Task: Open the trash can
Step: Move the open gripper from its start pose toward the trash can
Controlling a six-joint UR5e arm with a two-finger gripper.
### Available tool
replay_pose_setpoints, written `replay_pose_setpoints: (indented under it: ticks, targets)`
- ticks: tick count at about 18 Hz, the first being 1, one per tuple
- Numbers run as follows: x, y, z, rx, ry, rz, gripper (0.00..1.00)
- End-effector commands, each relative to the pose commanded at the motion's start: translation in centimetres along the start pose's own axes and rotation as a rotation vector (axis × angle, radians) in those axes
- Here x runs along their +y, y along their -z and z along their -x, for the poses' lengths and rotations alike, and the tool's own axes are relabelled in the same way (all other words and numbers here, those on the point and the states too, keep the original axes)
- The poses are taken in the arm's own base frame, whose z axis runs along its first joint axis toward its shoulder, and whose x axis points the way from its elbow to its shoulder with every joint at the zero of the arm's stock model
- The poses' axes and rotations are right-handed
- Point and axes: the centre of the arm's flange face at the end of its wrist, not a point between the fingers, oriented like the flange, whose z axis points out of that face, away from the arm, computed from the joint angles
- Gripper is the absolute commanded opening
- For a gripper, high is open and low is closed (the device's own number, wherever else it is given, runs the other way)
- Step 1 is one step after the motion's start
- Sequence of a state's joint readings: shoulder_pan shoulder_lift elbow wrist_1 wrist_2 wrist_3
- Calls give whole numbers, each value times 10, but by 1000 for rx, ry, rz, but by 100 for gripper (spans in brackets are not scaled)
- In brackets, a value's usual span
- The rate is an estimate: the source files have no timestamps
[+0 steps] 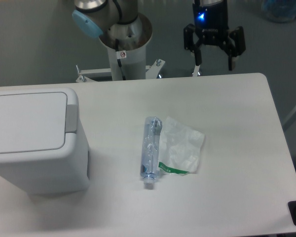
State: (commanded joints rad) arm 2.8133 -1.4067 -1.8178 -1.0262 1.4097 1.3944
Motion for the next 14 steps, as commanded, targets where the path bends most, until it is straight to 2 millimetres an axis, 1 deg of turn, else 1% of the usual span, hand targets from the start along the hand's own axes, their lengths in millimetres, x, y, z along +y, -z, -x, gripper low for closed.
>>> replay_pose_setpoints:
  ticks: [6,8,12,14]
  targets:
    - [-2,3,1,-5,10,-6,100]
    - [-5,3,1,2,74,-36,100]
    - [-15,8,5,17,262,-115,100]
    - [-25,13,4,29,343,-146,100]
